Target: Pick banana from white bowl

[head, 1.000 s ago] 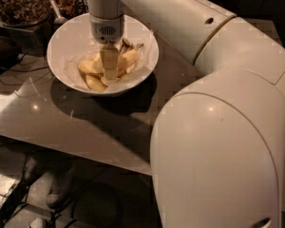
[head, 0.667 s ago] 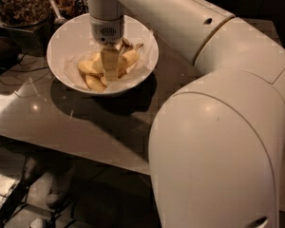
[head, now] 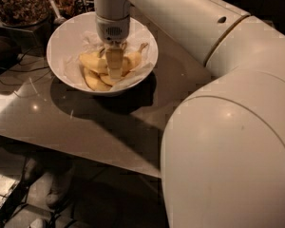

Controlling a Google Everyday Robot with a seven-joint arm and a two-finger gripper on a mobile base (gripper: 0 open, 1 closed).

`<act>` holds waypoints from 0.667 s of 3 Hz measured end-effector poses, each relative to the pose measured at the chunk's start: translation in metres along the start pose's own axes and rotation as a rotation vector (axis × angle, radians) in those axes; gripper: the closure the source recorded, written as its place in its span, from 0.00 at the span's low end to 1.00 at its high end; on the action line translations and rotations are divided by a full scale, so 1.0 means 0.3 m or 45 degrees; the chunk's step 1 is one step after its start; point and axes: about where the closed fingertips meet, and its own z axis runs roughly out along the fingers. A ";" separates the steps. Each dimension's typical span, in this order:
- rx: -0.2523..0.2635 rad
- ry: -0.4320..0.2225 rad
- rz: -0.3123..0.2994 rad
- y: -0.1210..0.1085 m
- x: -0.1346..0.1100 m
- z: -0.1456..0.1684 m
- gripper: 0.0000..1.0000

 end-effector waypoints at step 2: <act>0.029 -0.017 0.011 -0.006 -0.005 -0.014 1.00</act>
Offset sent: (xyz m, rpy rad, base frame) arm -0.0200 -0.0076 0.0303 0.0620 -0.0522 -0.0191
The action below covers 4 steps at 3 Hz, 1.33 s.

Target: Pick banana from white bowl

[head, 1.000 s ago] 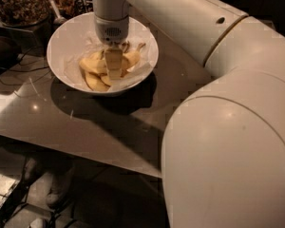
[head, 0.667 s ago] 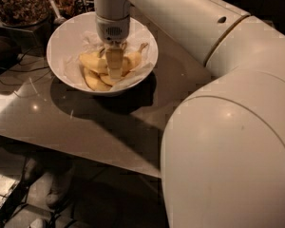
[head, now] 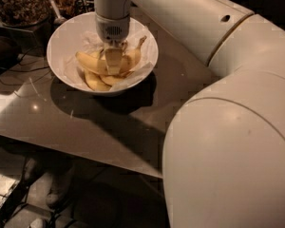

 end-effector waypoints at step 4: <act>0.090 -0.181 -0.005 0.253 -0.005 -0.275 1.00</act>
Offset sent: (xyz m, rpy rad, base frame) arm -0.0573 -0.0180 0.0688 0.1155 -0.0831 0.0084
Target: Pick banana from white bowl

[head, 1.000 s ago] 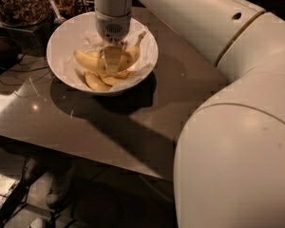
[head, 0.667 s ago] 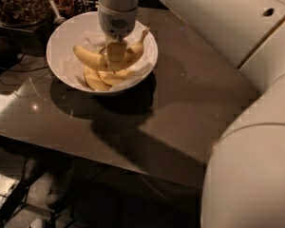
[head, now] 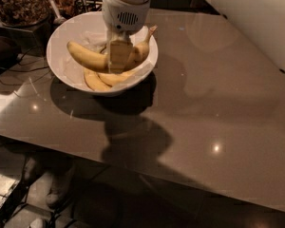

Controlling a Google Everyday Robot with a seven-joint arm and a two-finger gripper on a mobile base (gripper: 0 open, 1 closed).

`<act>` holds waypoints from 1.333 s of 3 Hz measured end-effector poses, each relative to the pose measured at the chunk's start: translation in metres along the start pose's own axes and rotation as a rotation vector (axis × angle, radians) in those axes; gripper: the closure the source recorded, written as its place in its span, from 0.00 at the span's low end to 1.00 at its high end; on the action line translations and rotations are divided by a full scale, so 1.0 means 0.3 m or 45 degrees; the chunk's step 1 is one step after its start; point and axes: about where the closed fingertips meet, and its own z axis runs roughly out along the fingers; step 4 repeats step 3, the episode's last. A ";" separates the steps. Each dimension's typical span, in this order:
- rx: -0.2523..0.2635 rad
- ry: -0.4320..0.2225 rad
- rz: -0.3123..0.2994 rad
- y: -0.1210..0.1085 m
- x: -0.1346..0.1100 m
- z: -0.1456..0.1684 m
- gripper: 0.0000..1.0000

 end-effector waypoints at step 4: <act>-0.064 -0.020 0.304 0.359 0.078 -0.088 1.00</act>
Offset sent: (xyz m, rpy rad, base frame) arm -0.1231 -0.0514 -0.0097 0.0430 0.1638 -0.2534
